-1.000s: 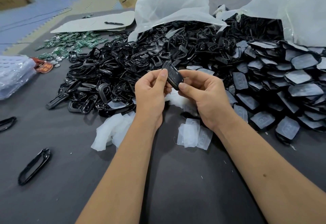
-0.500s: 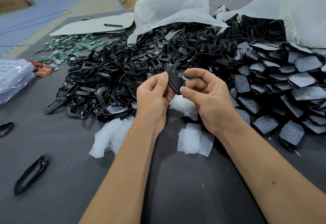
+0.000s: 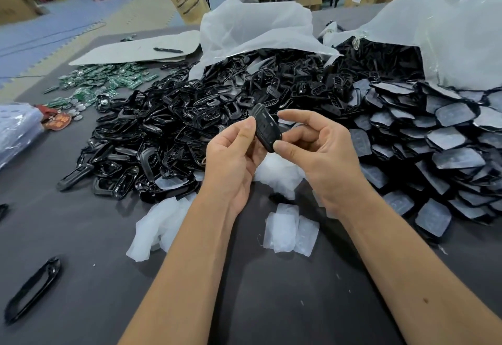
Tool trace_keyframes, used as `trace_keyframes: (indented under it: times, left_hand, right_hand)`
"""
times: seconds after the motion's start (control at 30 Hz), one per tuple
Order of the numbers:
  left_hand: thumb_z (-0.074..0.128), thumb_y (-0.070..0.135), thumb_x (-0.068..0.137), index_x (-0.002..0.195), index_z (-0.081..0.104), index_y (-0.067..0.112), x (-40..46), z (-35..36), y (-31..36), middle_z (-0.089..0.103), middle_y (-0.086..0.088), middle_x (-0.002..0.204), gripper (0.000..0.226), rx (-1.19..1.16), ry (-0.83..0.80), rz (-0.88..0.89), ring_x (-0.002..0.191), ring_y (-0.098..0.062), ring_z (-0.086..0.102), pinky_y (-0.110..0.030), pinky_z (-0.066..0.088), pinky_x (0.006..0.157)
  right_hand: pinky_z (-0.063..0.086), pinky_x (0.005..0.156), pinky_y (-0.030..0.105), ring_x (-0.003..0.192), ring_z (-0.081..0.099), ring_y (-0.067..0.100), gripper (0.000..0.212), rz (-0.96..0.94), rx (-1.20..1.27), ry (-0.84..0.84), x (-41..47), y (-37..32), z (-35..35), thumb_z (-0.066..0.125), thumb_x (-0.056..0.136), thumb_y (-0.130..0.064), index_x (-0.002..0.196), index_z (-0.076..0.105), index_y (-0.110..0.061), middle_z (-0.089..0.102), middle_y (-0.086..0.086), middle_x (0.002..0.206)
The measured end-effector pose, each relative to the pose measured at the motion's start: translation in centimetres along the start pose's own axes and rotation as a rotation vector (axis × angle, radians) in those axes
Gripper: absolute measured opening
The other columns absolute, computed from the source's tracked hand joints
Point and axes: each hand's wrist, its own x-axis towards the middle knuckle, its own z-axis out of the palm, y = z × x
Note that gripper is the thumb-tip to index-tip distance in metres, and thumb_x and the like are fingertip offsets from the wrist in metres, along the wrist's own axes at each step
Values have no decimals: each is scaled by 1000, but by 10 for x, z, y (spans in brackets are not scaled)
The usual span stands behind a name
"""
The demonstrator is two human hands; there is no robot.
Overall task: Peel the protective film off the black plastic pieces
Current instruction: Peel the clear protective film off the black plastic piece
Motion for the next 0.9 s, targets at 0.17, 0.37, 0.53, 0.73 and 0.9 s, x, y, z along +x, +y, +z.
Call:
trace_keyframes:
  times: [0.17,0.37,0.53,0.73,0.9]
  left_hand:
    - [60,8,103,106,70,10,15,35,-7,77,-2,83,11,43,-27,36,69,-10,69,-21,57,64]
    - [62,1,101,110,75,19,41,104,-20,78,-2,95,24,381,-62,198,87,-14,73,-36,62,85]
    - [58,2,91,134,70,23,57,164,-29,70,-6,127,49,843,-185,365,126,-25,59,-40,42,114]
    - [52,10,92,121,76,34,56,208,-42,66,-2,127,45,1193,-260,456,131,-31,43,-41,40,107]
    - [56,-3,79,101,80,18,37,188,-40,69,-7,110,38,1013,-124,496,111,-29,59,-38,46,99]
  right_hand:
    - [60,76,28,76,75,17,23,21,-230,41,14,-32,-35,84,81,4,98,79,-10,78,6,80]
    - [50,70,7,70,70,0,20,-193,-865,255,34,-74,-81,85,81,-10,88,80,-27,73,-15,75]
    - [56,89,30,89,69,17,22,-261,-1186,435,39,-98,-121,76,88,-8,104,82,-22,78,-2,94]
    - [43,100,28,116,60,25,26,-128,-1393,488,38,-105,-165,66,97,-10,114,80,-23,74,11,114]
    - [47,101,27,114,65,24,36,-149,-1350,517,36,-106,-151,62,92,2,111,81,-21,77,8,113]
